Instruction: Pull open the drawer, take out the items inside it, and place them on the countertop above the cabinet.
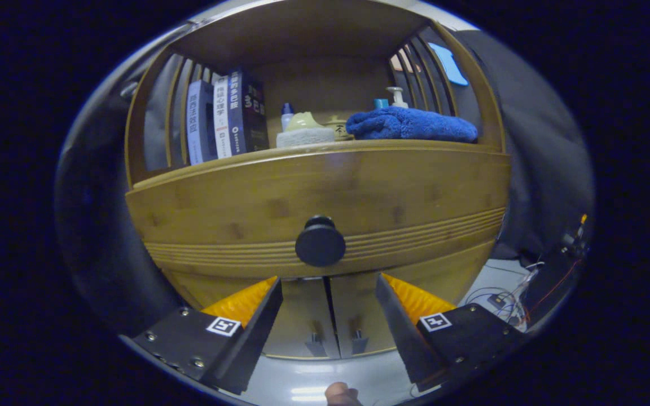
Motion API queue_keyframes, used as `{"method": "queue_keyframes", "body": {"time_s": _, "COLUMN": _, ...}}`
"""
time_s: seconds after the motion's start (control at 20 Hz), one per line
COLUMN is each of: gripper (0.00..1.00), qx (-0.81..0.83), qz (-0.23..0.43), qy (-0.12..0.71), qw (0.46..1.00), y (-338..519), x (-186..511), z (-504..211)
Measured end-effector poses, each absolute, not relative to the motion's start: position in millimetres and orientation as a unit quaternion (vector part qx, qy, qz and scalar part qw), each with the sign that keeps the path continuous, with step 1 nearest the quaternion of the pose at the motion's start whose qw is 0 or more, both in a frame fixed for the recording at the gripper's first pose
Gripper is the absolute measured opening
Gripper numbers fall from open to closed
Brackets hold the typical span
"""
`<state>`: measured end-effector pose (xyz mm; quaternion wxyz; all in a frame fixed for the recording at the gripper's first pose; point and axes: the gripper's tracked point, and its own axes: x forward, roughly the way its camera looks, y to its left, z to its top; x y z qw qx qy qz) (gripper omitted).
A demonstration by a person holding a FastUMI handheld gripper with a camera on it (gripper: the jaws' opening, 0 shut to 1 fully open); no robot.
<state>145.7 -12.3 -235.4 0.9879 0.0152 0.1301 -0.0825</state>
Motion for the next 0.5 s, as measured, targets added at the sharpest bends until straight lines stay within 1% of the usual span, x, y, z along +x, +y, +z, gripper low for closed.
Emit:
{"method": "queue_keyframes", "body": {"time_s": 0.2, "gripper": 1.0, "qx": 0.017, "qz": -0.083, "qy": 0.134, "qw": 0.987, "y": -8.7, "x": 101.8, "z": -229.4}}
{"method": "queue_keyframes", "body": {"time_s": 0.5, "gripper": 0.99, "qx": -0.015, "qz": -0.054, "qy": 0.091, "qw": 0.994, "y": -2.4, "x": 48.7, "z": -170.0}}
